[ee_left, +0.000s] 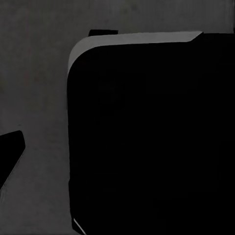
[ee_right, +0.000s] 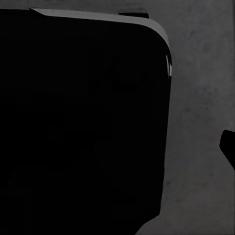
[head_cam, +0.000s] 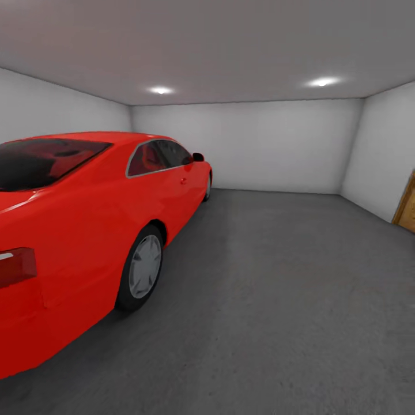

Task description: Move the two storage containers from the living room to the garage. In the garage, place one container on the floor and stack the other container on top of it (either order is fine).

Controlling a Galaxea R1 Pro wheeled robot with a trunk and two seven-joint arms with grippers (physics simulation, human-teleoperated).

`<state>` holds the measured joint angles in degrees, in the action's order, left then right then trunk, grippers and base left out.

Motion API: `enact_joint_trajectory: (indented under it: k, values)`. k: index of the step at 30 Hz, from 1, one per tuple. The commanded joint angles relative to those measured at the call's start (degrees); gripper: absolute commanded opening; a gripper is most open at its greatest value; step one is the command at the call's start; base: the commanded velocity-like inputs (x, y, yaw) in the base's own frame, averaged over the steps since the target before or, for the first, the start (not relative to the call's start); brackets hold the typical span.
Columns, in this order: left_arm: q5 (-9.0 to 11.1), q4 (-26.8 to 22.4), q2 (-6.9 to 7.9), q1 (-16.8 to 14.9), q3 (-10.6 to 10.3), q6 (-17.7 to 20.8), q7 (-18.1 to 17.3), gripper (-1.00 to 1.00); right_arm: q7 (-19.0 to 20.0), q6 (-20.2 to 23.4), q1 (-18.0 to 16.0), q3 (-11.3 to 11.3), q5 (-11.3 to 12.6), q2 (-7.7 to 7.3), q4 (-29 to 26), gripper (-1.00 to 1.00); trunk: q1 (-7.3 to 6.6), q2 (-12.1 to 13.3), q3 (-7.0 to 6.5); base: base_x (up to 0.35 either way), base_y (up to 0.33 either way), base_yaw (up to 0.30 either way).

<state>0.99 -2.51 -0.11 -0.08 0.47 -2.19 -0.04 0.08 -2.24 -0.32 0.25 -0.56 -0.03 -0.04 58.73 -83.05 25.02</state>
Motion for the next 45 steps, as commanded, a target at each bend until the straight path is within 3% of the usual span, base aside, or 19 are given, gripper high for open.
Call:
enact_joint_trajectory:
  k: [1, 6, 11, 45]
  values:
    - [1.51, -0.79, 0.07, 0.0, 0.09, -0.18, 0.02, 1.0, 0.01, -0.37, -0.03, 0.01, -0.01, -0.02, 0.04, 1.0, 0.0, -0.03, 0.03, 0.0, 0.0, -0.259]
    - [7.99, -1.59, 0.25, 0.0, 0.07, -0.21, -0.03, 1.0, 0.01, -0.79, -0.03, 0.14, -0.23, -0.13, 0.04, 1.0, 0.0, -0.03, -0.12, 0.0, 0.0, -0.259]
    - [10.59, -1.69, 0.34, 0.0, 0.06, -0.26, -0.04, 1.0, 0.1, -0.84, -0.03, 0.21, -0.36, -0.2, 0.04, 1.0, 0.0, -0.03, -0.26, 0.0, 0.0, -0.258]
    - [11.05, -1.71, 0.11, 0.0, -0.03, -1.5, -0.05, 1.0, 0.0, -1.1, -0.03, 0.19, -0.24, -0.59, 0.13, 1.0, 0.0, -0.03, -1.23, 0.0, 0.0, -0.258]
